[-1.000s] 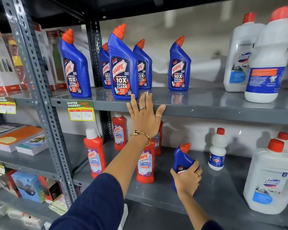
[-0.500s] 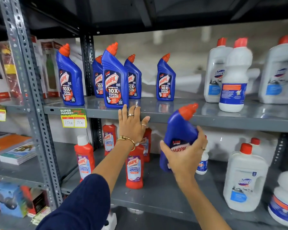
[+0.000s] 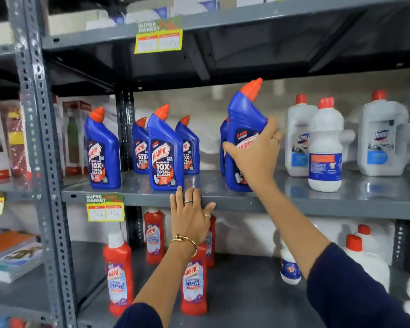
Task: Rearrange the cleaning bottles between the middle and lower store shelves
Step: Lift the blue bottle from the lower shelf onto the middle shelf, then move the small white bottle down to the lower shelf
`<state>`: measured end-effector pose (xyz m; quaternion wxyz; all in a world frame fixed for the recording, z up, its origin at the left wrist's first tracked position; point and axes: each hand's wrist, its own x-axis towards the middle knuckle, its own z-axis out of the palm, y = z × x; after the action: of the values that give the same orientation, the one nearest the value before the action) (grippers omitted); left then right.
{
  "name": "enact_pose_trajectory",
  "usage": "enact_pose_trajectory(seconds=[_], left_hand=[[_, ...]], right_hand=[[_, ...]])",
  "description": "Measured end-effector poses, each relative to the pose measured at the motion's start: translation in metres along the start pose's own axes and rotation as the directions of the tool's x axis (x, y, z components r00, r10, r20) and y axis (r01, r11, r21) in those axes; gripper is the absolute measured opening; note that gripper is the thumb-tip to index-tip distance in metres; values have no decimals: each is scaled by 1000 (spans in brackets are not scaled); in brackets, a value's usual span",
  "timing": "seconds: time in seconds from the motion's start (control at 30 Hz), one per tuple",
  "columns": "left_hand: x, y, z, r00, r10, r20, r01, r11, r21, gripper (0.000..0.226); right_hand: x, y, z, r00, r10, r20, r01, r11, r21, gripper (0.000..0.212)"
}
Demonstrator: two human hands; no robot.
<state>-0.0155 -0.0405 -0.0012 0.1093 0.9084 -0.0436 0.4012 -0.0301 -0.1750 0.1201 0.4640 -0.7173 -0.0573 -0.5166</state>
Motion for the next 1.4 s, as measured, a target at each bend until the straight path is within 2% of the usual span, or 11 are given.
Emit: enact_pose_trajectory(seconds=[0.13,0.37,0.57,0.77,0.83,0.93,1.0,1.1,1.23,1.4], left_hand=[[0,-4,5,998,32,-63,-35,998,-50,74],[5,-9,18,996,28,-90,-31,999,-33,69],[4,-11,23,992,44,-116,-52,997,-60,67],[2,-6,20,991,53,-125,-59,997,-47,73],[2,-1,19,992,47,-118,-53,997,-52,76],[-1,11,15,991,55,-119,-62,997,-56,75],[-4,24,16,991,89,-97,-94,994,-50,75],[-5,53,18,990,123,-66,-128,989,-73,75],[-4,93,22,975,211,-68,-215,974,-68,63],[0,133,23,952,294,-87,-298,954,-40,52]], right_hand=[[9,24,44,994,82,75,-72,990,-124,104],[28,45,81,989,129,76,-112,973,-203,106],[22,50,81,989,115,89,-95,975,-199,105],[7,58,57,969,119,216,-84,983,-165,114],[6,61,40,977,60,205,-38,993,-113,105],[13,67,9,995,-35,98,40,998,-49,75],[19,74,-12,994,-94,49,99,991,-96,57],[28,87,-44,986,-166,-10,160,962,-220,41],[40,106,-80,971,-227,-68,195,928,-318,30],[64,122,-107,991,-101,-87,65,933,-354,39]])
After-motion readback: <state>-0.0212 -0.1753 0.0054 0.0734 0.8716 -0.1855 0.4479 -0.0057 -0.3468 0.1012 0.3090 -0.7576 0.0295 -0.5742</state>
